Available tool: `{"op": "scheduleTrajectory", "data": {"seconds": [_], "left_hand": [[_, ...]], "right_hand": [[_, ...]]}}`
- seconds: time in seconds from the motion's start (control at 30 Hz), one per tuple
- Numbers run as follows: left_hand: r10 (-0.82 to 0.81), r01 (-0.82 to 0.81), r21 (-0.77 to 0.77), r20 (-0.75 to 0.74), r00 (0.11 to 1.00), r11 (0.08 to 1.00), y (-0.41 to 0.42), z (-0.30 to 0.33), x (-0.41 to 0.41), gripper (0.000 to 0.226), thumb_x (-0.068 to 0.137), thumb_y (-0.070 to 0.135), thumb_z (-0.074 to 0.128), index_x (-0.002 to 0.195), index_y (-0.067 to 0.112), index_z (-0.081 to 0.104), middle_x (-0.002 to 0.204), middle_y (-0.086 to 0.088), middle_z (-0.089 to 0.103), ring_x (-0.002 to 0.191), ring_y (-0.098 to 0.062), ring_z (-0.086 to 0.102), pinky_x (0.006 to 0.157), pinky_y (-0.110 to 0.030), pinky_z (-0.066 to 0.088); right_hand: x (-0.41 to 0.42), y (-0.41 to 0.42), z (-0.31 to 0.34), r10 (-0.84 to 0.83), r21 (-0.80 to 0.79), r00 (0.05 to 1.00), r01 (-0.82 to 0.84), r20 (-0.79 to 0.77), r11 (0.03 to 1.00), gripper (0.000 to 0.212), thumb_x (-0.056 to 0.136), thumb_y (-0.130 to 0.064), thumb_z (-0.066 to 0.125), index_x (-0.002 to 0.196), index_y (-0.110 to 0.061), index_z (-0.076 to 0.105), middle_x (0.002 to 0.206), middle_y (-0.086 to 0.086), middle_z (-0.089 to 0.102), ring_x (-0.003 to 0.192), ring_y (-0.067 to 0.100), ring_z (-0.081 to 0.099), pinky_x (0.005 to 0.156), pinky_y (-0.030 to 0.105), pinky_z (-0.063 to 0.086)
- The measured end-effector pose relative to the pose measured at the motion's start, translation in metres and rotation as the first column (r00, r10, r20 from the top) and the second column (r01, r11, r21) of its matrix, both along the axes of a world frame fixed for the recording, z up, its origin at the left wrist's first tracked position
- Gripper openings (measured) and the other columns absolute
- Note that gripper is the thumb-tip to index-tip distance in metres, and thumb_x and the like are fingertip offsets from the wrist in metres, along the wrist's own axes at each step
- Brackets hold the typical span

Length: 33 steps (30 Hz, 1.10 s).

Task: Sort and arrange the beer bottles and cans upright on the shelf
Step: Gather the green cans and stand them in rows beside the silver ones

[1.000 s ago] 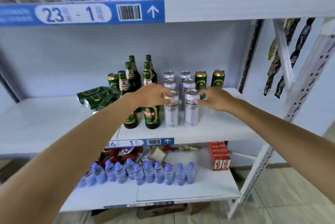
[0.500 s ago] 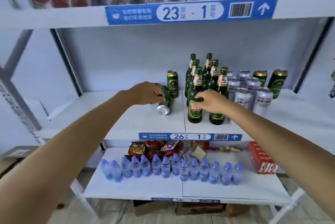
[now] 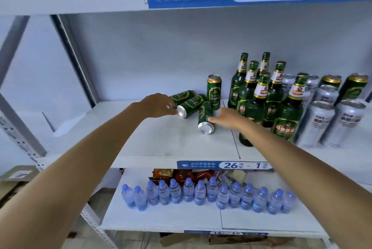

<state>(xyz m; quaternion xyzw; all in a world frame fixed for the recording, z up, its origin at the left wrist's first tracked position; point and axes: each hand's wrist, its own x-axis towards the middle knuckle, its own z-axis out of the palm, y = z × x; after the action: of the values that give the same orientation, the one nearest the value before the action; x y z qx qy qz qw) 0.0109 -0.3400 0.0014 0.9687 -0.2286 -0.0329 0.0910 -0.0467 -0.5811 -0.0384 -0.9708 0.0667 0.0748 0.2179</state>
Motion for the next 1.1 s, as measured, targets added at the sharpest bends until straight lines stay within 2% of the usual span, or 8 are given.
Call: {"op": "scheduleTrajectory", "data": {"seconds": [0.07,0.2,0.43,0.6,0.73,0.83,1.0,1.1], "left_hand": [[-0.013,0.013,0.046,-0.002,1.000,0.999,-0.011,-0.006,0.029,0.042,0.090,0.048,0.056,0.118,0.017,0.064,0.121,-0.004,0.063,0.113,-0.023,0.055,0.098,-0.040,0.045],[-0.008,0.013,0.119,-0.041,0.999,0.993,-0.043,-0.017,0.084,0.045,0.091,0.049,0.050,0.117,0.013,0.060,0.121,-0.007,0.062,0.112,-0.026,0.054,0.095,-0.039,0.046],[0.060,-0.057,0.022,-0.140,0.988,0.998,-0.101,-0.041,0.162,0.048,0.100,0.039,0.036,0.115,0.002,0.061,0.118,-0.015,0.062,0.113,-0.031,0.056,0.082,-0.033,0.039],[0.065,-0.064,0.014,-0.200,0.978,0.998,-0.124,-0.063,0.195,0.039,0.103,0.029,0.032,0.124,0.007,0.057,0.122,-0.013,0.062,0.110,-0.028,0.058,0.081,-0.032,0.040],[0.026,-0.012,0.083,-0.162,0.986,0.996,-0.136,-0.077,0.213,0.046,0.099,0.047,0.040,0.119,0.011,0.058,0.102,-0.010,0.064,0.091,-0.025,0.061,0.069,-0.027,0.043],[0.017,-0.001,0.130,-0.121,0.993,0.992,-0.142,-0.081,0.221,0.053,0.094,0.054,0.044,0.120,0.010,0.059,0.110,-0.009,0.066,0.104,-0.026,0.061,0.081,-0.032,0.045],[0.172,-0.204,-0.004,-0.515,0.839,0.979,-0.144,-0.076,0.226,0.059,0.086,0.046,0.064,0.123,0.004,0.047,0.106,-0.016,0.062,0.099,-0.035,0.067,0.079,-0.043,0.058],[0.244,-0.270,0.055,-0.620,0.745,0.961,-0.135,-0.071,0.223,0.064,0.083,0.045,0.069,0.126,0.004,0.045,0.112,-0.019,0.064,0.100,-0.033,0.067,0.075,-0.039,0.055]], "right_hand": [[0.027,0.003,-0.011,-0.026,0.016,0.999,0.027,-0.025,1.000,0.045,0.089,-0.051,0.053,0.092,-0.007,0.061,0.095,0.013,0.062,0.091,0.028,0.058,0.061,0.029,0.037],[0.069,0.013,-0.031,-0.124,0.038,0.990,0.127,-0.069,0.991,0.062,0.081,-0.057,0.060,0.117,-0.006,0.060,0.115,0.014,0.064,0.104,0.030,0.060,0.073,0.029,0.040],[0.109,0.020,-0.072,-0.288,0.022,0.955,0.290,-0.070,0.957,0.080,0.069,-0.067,0.062,0.125,-0.010,0.052,0.121,0.009,0.058,0.110,0.028,0.059,0.075,0.029,0.040],[0.118,-0.002,-0.077,-0.233,0.187,0.953,0.269,-0.193,0.945,0.039,0.071,-0.050,0.059,0.089,-0.016,0.063,0.090,0.005,0.066,0.081,0.022,0.061,0.064,0.028,0.045],[0.120,-0.023,-0.080,-0.196,0.253,0.939,0.270,-0.282,0.929,0.044,0.058,-0.053,0.060,0.085,-0.019,0.066,0.087,0.006,0.072,0.080,0.022,0.069,0.073,0.029,0.054],[0.121,-0.031,-0.084,-0.226,0.228,0.927,0.300,-0.299,0.926,0.053,0.052,-0.058,0.059,0.089,-0.019,0.062,0.082,0.005,0.070,0.074,0.022,0.068,0.064,0.030,0.055],[0.115,-0.035,-0.087,-0.243,0.080,0.934,0.272,-0.263,0.959,0.064,0.060,-0.071,0.062,0.097,-0.019,0.058,0.088,0.002,0.064,0.078,0.020,0.063,0.065,0.026,0.050],[0.110,-0.038,-0.087,-0.226,0.093,0.936,0.259,-0.268,0.961,0.059,0.064,-0.070,0.063,0.095,-0.021,0.059,0.086,0.001,0.064,0.080,0.019,0.063,0.068,0.026,0.049]]}}
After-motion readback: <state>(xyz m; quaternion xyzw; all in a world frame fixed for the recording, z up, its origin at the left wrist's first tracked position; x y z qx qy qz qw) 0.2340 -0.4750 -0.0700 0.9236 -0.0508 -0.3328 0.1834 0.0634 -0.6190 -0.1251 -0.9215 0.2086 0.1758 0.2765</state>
